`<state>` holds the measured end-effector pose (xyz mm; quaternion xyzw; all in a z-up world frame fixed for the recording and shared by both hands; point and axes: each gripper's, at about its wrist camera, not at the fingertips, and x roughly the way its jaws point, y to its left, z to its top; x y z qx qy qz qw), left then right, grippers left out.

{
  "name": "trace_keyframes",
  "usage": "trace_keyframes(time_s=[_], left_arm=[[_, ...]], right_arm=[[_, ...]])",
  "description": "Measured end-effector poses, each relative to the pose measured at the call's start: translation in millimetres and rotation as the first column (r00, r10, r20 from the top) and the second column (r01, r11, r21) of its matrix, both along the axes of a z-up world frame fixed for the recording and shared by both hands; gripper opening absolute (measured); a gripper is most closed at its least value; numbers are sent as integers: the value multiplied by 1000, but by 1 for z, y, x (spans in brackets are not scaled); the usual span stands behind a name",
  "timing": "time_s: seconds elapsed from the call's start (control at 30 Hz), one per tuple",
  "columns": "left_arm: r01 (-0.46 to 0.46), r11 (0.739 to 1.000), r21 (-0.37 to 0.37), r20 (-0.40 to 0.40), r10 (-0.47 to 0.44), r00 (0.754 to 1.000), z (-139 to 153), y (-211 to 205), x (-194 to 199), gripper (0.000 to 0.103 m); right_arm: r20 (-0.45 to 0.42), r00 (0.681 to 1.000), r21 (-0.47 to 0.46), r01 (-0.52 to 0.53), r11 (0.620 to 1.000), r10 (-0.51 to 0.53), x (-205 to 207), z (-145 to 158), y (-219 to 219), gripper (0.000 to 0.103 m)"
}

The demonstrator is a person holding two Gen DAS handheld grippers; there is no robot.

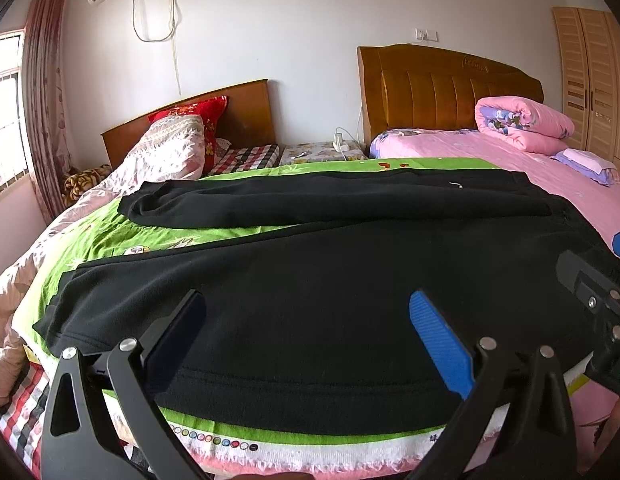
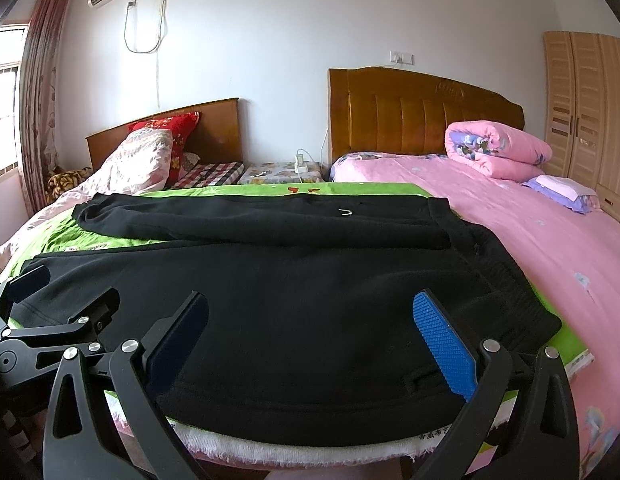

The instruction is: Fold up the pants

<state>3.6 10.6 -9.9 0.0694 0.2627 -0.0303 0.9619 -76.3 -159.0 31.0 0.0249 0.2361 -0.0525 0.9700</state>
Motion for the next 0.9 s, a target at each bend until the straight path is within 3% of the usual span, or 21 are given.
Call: trace_keyframes(time_s=[0.9], left_arm=[[0,1000,-5,-15,0,1000,-3,5,2,102]], right_arm=[[-19,1000,15,-6,1000,6,0,-4,-2,99]])
